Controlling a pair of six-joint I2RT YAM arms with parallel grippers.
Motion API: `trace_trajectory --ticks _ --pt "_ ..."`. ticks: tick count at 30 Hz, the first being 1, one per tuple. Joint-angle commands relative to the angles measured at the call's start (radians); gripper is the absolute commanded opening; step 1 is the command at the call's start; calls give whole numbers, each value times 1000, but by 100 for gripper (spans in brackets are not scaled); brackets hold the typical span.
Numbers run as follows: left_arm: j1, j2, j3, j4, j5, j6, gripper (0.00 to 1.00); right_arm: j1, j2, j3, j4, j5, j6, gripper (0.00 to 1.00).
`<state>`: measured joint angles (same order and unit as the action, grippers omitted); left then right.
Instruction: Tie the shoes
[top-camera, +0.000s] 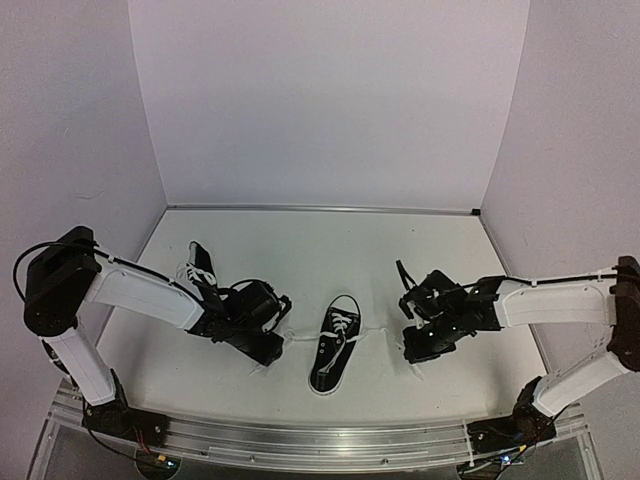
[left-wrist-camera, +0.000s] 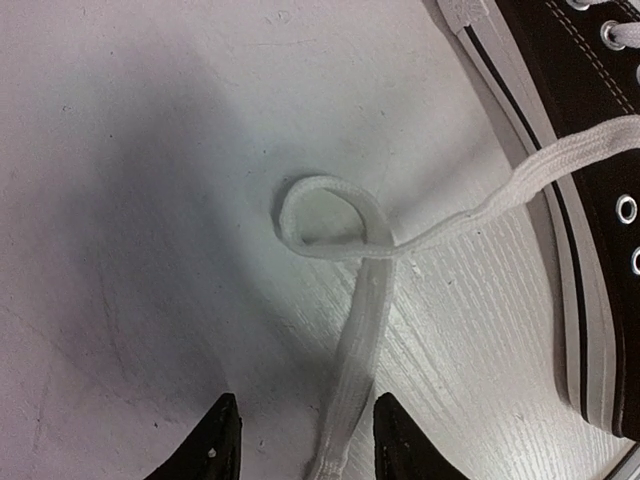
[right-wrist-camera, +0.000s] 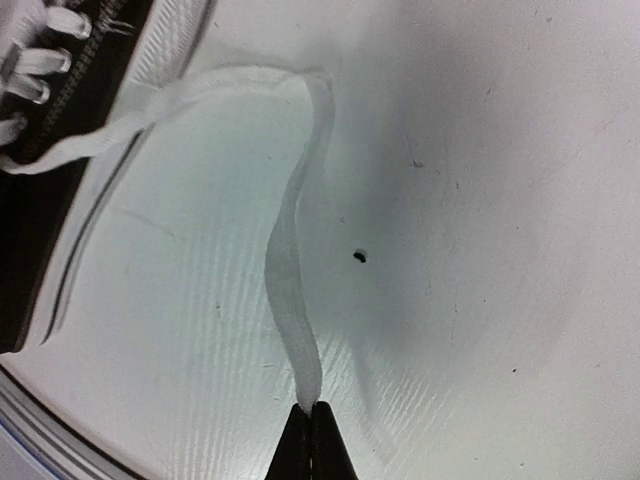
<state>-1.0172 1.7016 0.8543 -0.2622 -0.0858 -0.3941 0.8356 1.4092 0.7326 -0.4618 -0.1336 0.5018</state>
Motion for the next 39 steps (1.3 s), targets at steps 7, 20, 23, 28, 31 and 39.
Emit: trace_trajectory --ticks 7,20,23,28,31,39 --pt "12 29 -25 2 14 -14 24 -2 -209 69 -45 22 47 0" --pt "11 -277 -100 1 9 22 0 -2 -237 411 -64 -9 -86 0" --pt "9 -338 -101 -14 14 53 0 -1 -132 514 -33 -79 -134 0" --pt "8 -432 -153 17 63 93 0 12 68 658 46 -187 -166 0" --pt "-2 -512 -194 51 109 103 0 39 192 716 87 -220 -168 0" --pt "-72 -635 -253 84 189 143 0 117 481 857 204 -268 -98 0"
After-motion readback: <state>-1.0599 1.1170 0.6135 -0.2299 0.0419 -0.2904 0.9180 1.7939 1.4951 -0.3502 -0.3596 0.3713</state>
